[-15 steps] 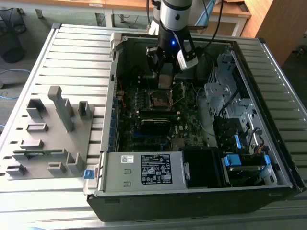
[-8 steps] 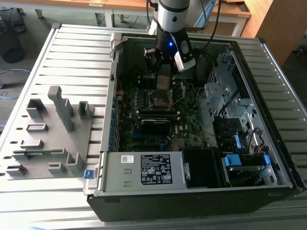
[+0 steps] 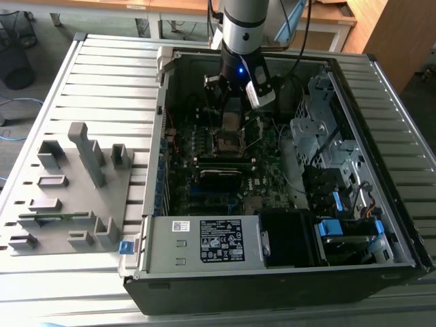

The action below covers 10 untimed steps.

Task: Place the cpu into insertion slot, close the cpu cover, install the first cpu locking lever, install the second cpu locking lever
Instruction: 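Place the cpu into insertion slot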

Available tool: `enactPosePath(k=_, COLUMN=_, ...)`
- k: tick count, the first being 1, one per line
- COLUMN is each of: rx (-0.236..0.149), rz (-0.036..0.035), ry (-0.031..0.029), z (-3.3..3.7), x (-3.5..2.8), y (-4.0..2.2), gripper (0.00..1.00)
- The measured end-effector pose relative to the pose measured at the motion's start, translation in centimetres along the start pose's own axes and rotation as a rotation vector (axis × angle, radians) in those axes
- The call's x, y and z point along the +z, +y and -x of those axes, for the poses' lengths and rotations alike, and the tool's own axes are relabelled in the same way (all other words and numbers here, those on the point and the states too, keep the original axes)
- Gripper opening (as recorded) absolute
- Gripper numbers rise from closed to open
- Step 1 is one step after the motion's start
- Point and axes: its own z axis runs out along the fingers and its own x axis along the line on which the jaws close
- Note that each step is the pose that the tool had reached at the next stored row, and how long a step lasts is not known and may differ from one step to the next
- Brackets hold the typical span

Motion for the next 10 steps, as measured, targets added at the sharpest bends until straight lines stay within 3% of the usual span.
enactPosePath(k=10, rx=0.000, rz=0.0004, ry=-0.0002, z=0.00, x=0.25, y=-0.02, gripper=0.54)
